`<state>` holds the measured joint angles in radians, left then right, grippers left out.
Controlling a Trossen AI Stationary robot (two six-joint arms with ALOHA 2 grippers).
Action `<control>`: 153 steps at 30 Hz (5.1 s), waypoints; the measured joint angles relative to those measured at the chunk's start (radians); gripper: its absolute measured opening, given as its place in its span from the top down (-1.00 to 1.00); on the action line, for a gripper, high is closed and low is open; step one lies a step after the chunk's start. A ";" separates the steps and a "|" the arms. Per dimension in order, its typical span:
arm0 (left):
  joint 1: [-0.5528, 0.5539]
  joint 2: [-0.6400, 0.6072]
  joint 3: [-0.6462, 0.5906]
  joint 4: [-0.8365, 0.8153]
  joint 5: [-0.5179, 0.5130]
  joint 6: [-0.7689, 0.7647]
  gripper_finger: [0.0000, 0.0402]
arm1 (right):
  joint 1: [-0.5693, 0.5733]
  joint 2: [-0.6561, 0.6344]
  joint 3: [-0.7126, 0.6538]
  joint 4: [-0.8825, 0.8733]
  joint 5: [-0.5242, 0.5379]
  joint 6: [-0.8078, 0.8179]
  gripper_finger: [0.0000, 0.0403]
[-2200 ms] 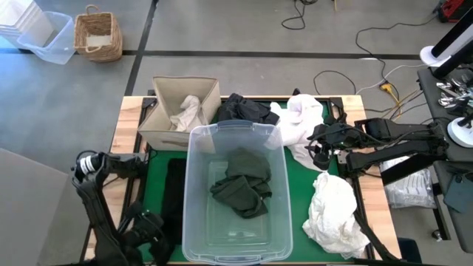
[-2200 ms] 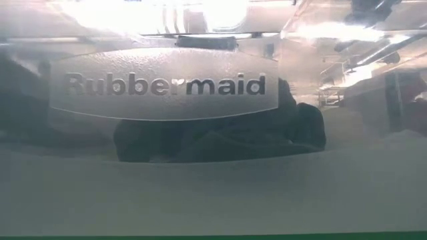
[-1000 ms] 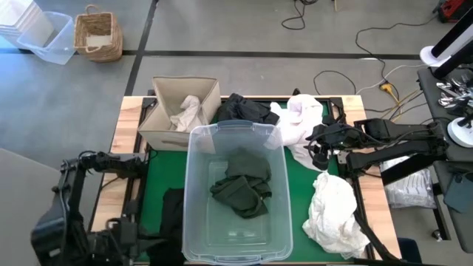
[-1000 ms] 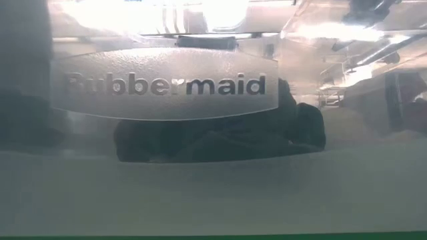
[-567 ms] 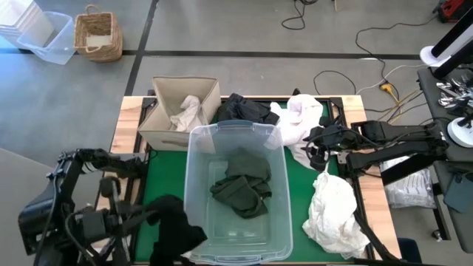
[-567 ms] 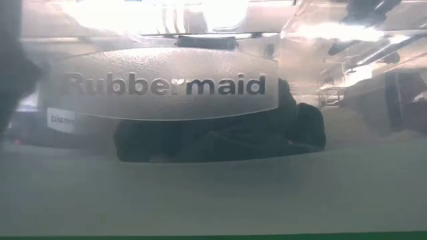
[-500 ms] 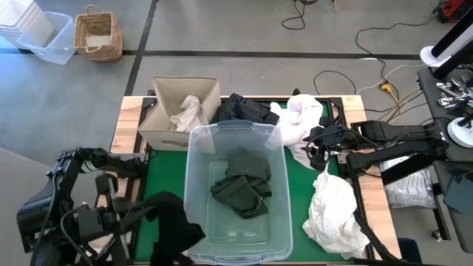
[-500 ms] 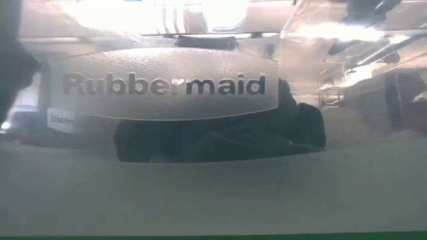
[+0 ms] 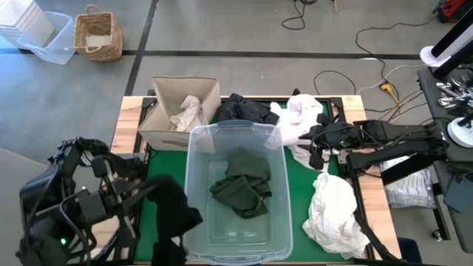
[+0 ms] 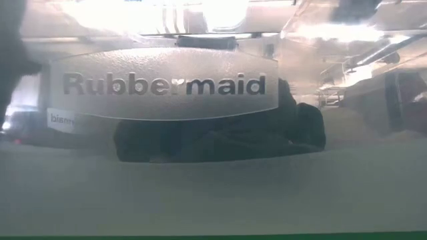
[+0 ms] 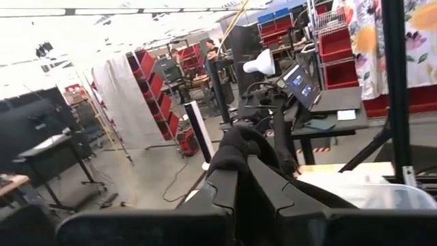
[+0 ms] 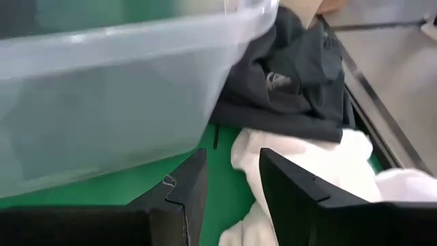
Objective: Sort clothes
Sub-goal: Put the black shirt into the transparent bin
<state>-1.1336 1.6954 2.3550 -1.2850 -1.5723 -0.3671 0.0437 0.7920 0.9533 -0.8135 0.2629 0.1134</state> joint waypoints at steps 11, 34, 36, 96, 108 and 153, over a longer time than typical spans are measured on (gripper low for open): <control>0.056 -0.036 0.001 0.454 -0.002 0.619 1.00 | 0.000 0.001 0.033 0.040 0.000 -0.043 0.29; 0.349 -0.062 0.001 0.867 0.105 1.007 1.00 | 0.000 0.211 0.231 0.686 -0.143 -0.282 -0.18; 0.363 -0.062 0.000 0.867 0.150 0.999 1.00 | 0.000 0.264 0.253 0.700 -0.143 -0.286 -0.28; 0.537 -0.061 -0.281 0.909 0.545 0.720 1.00 | 0.084 0.882 0.709 1.063 -0.533 -0.320 0.20; 0.540 -0.061 -0.272 0.852 0.567 0.674 0.36 | 0.083 0.881 0.708 1.050 -0.533 -0.315 0.92; 0.537 -0.061 -0.277 -0.112 0.797 0.082 -0.43 | 0.082 0.630 0.708 0.865 -0.520 -0.386 0.94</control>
<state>-0.5968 1.6344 2.0778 -1.3968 -0.7748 -0.2849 0.1261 1.4216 1.6614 0.0518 -0.2574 -0.2729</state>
